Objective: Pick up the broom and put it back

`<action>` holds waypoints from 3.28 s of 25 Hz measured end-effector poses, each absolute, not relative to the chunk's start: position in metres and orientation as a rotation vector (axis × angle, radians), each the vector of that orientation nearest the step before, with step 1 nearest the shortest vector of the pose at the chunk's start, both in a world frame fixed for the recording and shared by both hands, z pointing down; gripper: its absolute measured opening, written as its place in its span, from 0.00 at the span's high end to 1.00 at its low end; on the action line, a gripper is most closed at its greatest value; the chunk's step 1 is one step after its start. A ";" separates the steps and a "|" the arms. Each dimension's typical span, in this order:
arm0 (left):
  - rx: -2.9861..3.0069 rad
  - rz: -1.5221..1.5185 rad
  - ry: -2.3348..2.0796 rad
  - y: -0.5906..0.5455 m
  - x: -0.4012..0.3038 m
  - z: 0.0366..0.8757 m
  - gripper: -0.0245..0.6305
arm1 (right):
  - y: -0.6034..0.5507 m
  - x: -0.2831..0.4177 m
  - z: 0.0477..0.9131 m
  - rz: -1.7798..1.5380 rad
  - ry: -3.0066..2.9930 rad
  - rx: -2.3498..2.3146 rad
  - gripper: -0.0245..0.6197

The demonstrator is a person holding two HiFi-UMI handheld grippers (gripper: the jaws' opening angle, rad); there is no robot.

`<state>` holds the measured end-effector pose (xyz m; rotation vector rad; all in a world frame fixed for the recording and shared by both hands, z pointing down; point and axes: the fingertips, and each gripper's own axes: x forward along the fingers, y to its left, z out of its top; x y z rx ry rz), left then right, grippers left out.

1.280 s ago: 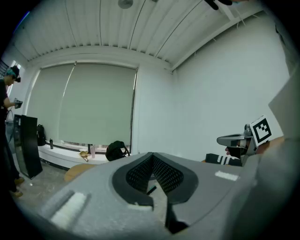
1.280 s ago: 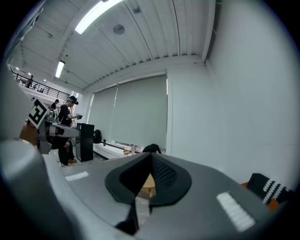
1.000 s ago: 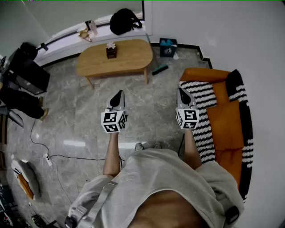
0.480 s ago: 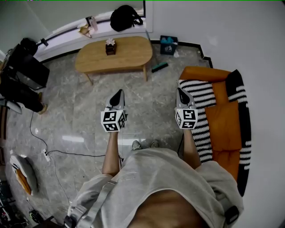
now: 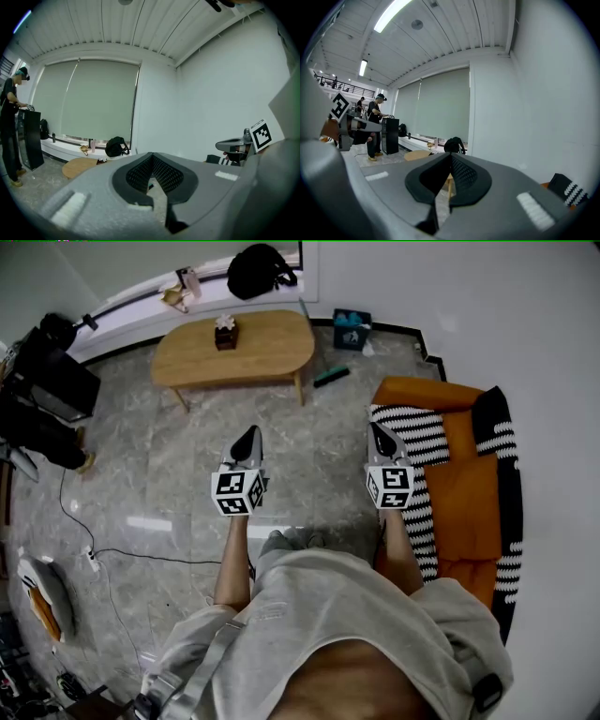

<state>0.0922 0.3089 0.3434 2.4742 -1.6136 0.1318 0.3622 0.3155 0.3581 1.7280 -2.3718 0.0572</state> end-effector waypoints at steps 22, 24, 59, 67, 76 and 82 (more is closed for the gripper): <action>2.506 0.108 -1.516 0.163 0.093 0.361 0.96 | 0.186 0.354 0.374 0.087 -2.308 1.758 0.96; 2.517 0.101 -1.494 0.137 0.089 0.358 0.96 | 0.165 0.347 0.371 0.084 -2.291 1.771 0.96; 2.538 0.140 -1.381 -0.128 0.043 0.381 0.96 | -0.087 0.289 0.387 0.130 -2.235 1.784 0.96; 2.459 0.219 -1.460 -0.187 0.068 0.403 0.96 | -0.162 0.313 0.417 0.194 -2.292 1.664 0.96; 2.346 0.280 -1.551 -0.242 0.100 0.432 0.96 | -0.229 0.339 0.463 0.293 -2.351 1.521 0.96; 2.287 0.301 -1.593 -0.252 0.104 0.454 0.96 | -0.244 0.341 0.494 0.340 -2.363 1.453 0.96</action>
